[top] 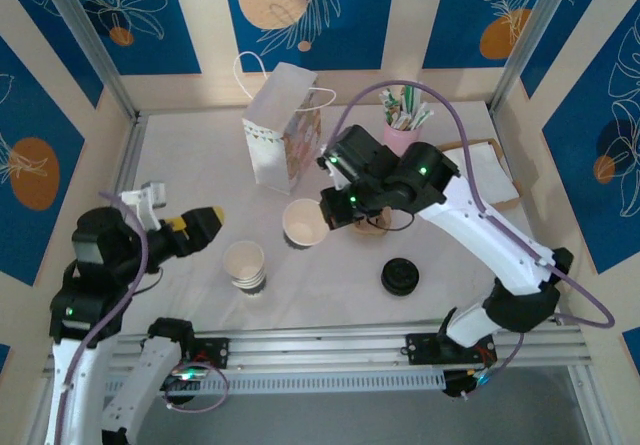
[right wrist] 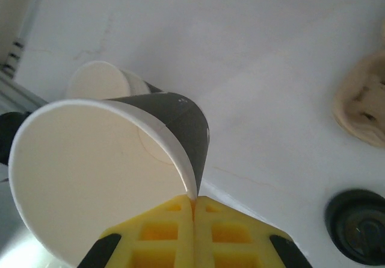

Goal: Pack the takeout coffee

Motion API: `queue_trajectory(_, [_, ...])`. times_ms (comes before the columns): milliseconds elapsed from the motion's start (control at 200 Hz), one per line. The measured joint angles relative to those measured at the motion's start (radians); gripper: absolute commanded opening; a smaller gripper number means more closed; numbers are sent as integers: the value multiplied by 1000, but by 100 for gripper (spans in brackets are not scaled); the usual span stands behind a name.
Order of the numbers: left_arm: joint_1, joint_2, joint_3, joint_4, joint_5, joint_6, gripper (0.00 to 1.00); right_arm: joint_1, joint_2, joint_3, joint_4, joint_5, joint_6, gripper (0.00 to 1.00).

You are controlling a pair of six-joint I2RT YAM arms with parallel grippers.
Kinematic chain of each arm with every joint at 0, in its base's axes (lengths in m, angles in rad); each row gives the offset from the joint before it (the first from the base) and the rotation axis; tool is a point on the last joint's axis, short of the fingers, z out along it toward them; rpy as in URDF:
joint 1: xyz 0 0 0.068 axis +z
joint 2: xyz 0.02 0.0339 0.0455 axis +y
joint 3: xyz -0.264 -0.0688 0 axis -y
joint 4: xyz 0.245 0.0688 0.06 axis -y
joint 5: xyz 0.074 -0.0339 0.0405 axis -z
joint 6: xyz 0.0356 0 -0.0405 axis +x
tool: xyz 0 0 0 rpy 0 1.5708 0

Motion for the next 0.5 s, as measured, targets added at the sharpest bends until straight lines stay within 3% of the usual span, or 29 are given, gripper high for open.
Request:
queue_trajectory(300, [-24, 166, -74, 267, 71, -32, 100, -155, -145, -375, 106, -50, 8, 0])
queue_trajectory(500, [-158, 294, -82, 372, 20, -26, 100, -199, -129, -514, 196, -89, 9, 0])
